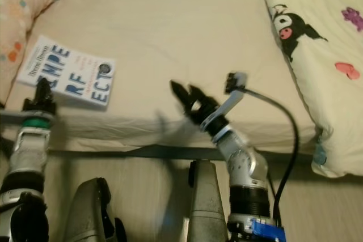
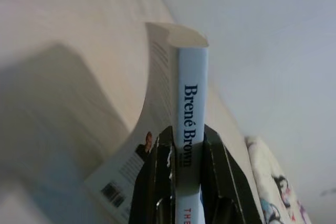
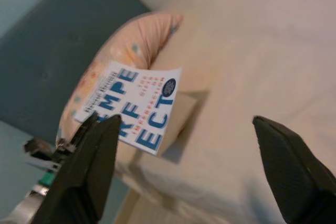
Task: Clean up the room
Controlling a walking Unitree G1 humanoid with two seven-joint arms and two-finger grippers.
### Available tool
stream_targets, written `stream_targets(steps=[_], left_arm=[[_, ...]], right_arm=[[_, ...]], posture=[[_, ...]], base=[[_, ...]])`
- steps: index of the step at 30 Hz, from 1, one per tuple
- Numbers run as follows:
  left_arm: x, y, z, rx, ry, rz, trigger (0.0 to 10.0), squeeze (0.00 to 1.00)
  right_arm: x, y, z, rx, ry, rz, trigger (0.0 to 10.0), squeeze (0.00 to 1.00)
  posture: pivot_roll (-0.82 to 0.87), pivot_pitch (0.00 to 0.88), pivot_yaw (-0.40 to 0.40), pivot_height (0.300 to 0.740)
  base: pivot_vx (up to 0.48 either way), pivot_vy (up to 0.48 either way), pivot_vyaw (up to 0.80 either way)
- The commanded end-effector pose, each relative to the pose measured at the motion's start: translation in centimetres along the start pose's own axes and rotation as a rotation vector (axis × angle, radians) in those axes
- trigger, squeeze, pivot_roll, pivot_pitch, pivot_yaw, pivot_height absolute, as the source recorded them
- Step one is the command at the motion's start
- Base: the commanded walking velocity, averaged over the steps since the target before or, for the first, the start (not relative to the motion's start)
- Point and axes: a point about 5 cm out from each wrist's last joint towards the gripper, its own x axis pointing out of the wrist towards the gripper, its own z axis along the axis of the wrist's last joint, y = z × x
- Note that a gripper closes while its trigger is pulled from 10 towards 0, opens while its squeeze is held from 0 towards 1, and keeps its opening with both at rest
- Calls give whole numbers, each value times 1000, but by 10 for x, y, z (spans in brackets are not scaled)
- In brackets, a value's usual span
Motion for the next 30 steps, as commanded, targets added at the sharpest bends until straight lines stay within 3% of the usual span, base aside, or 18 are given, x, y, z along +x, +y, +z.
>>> stream_targets(steps=[1, 3, 8, 9, 11, 12, 13, 14, 17, 18, 19, 20, 23, 27, 30], left_arm=[[-4, 8, -7, 11, 28, 35, 0, 0], [14, -11, -8, 9, 28, 4, 0, 0], [27, -21, 4, 23, -9, 16, 118, 0], [30, -22, 9, 42, -22, 19, 824, 0], [32, -22, 14, 63, -34, 19, 824, 0], [32, -13, 32, 124, -64, 86, 4471, 0], [32, -7, 46, 166, -88, 136, 4471, 0], [29, 1, 63, 219, -113, 199, 7412, 0], [23, 13, 85, 283, -143, 271, 6980, 0], [19, 19, 96, 316, -156, 310, 9216, 0], [15, 25, 107, 337, -174, 345, 9216, 0], [11, 30, 117, 351, -191, 384, 9882, 0], [5, 37, 127, 350, -212, 421, 10000, 0], [1, 42, 127, 349, -206, 447, 10000, 0], [-3, 50, 114, 265, -193, 522, 10000, 0]], right_arm=[[-6, 7, -3, 14, 4, 3, 10000, 0], [-16, 22, -5, 29, -1, 2, 10000, 0], [-23, 35, -4, 29, 5, 12, 10000, 0], [-26, 41, -4, 32, 7, 13, 10000, 0], [-29, 46, -4, 35, 10, 11, 10000, 0], [-33, 54, -4, 41, 23, 33, 10000, 0], [-36, 59, -5, 45, 32, 50, 10000, 0], [-39, 65, -5, 51, 44, 61, 10000, 0], [-45, 72, -6, 55, 57, 67, 10000, 0], [-48, 74, -5, 56, 60, 66, 10000, 0], [-50, 77, -3, 56, 61, 68, 10000, 0], [-53, 80, -2, 57, 62, 70, 10000, 0], [-57, 82, 1, 55, 66, 75, 10000, 0], [-59, 85, 3, 48, 78, 75, 10000, 0], [-60, 86, 5, 46, 84, 68, 10000, 0]], posture=[[-272, 336, 103, 560], [-293, 371, 105, 560], [-317, 417, 102, 560], [-326, 437, 98, 560], [-326, 437, 98, 560], [-341, 484, 98, 560], [-342, 489, 99, 560], [-347, 504, 99, 560], [-363, 515, 99, 560], [-373, 523, 98, 560], [-379, 536, 93, 560], [-385, 542, 88, 560], [-393, 549, 83, 560], [-400, 556, 77, 560], [-395, 564, 72, 560]], base=[[0, 0, 0], [0, 0, 0], [0, 0, 0], [0, 0, 0], [0, 0, 0], [0, 0, 0], [0, 0, 0], [0, 0, 0], [0, 0, 0], [0, 0, 0], [0, 0, 0], [0, 0, 0], [0, 0, 0], [0, 0, 0], [0, 0, 0]])
